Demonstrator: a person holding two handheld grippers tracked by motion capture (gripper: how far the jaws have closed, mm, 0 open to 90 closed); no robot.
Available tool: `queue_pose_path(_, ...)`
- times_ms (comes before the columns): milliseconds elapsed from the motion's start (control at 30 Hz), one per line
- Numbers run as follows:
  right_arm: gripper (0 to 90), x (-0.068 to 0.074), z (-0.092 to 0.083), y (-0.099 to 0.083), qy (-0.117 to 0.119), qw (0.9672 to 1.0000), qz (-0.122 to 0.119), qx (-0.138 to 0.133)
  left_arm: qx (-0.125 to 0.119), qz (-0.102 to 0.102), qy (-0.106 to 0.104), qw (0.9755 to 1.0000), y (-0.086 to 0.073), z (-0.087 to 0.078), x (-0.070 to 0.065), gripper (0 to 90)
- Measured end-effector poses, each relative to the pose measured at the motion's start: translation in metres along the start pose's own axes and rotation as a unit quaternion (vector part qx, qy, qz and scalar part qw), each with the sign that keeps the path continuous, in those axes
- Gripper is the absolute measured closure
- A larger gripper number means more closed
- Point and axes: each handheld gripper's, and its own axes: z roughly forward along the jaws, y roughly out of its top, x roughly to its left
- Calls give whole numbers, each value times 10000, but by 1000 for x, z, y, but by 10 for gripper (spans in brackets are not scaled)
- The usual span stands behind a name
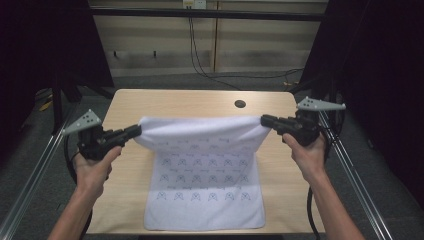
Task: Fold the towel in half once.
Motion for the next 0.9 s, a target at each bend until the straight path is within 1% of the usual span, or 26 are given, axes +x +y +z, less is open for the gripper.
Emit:
queue_pose_path(33,850,4,-5,-10,36,10000,33,14,77,67,16,9999,-10,-2,-4,878)
queue_pose_path(67,850,7,-8,-20,112,9999,99,26,92,58,28,9999,-18,-3,-7,877)
queue_pose_path(100,850,9,-11,-27,170,9997,154,32,207,70,-29,9998,-29,-4,-10,877)
queue_pose_path(133,850,12,-13,-40,195,9995,203,104,295,78,-52,9995,-38,-5,-12,877)
queue_pose_path(167,849,14,-14,-50,214,9992,264,225,351,106,-59,9993,-44,-6,-12,877)
queue_pose_path(200,849,16,-15,-57,229,9989,263,303,461,103,-171,9987,-54,-7,-12,877)
queue_pose_path(267,848,22,-18,-75,287,9983,340,385,698,77,-177,9974,-68,-8,-12,877)
queue_pose_path(300,849,24,-17,-85,365,9976,405,416,831,79,-214,9963,-78,-7,-11,876)
queue_pose_path(333,848,28,-15,-94,333,9971,390,555,941,63,-247,9952,-87,-4,-10,876)
queue_pose_path(367,847,31,-12,-104,306,9963,305,740,1128,55,-240,9933,-96,-1,-10,875)
queue_pose_path(400,847,32,-8,-113,333,9951,307,877,1317,142,-277,9908,-105,2,-11,876)
queue_pose_path(433,845,33,-5,-123,387,9942,390,930,1522,262,-286,9876,-112,5,-12,876)
queue_pose_path(467,840,34,-2,-132,432,9930,402,1027,1647,236,-275,9857,-119,7,-12,876)
queue_pose_path(500,836,35,1,-140,418,9917,412,1140,1640,25,-368,9858,-127,9,-11,876)
queue_pose_path(533,827,35,3,-149,513,9895,476,1262,1689,-29,-433,9847,-131,10,-12,875)
queue_pose_path(567,821,35,4,-154,618,9875,528,1351,1835,126,-496,9817,-135,10,-15,872)
queue_pose_path(600,805,36,3,-160,590,9863,520,1450,1864,185,-514,9810,-135,10,-17,862)
queue_pose_path(633,785,37,2,-163,564,9857,527,1495,1871,275,-598,9801,-134,8,-18,853)
queue_pose_path(667,764,38,-1,-166,610,9848,569,1524,1879,296,-674,9794,-132,6,-19,844)
queue_pose_path(700,733,39,-4,-168,663,9837,583,1568,1908,251,-742,9785,-131,4,-21,829)
queue_pose_path(733,695,40,-7,-169,671,9833,495,1620,1970,220,-792,9770,-130,2,-24,801)
queue_pose_path(767,653,42,-11,-171,684,9825,510,1654,2021,396,-922,9742,-130,-1,-28,785)
queue_pose_path(800,635,44,-16,-173,743,9821,567,1638,2032,454,-951,9734,-130,-4,-30,781)
queue_pose_path(833,620,46,-21,-174,836,9816,549,1627,2030,430,-990,9732,-130,-6,-31,743)
queue_pose_path(867,611,48,-24,-175,875,9820,536,1583,1951,430,-1121,9734,-130,-9,-32,697)
queue_pose_path(900,606,51,-29,-176,893,9823,567,1545,1932,468,-1220,9724,-129,-13,-31,676)
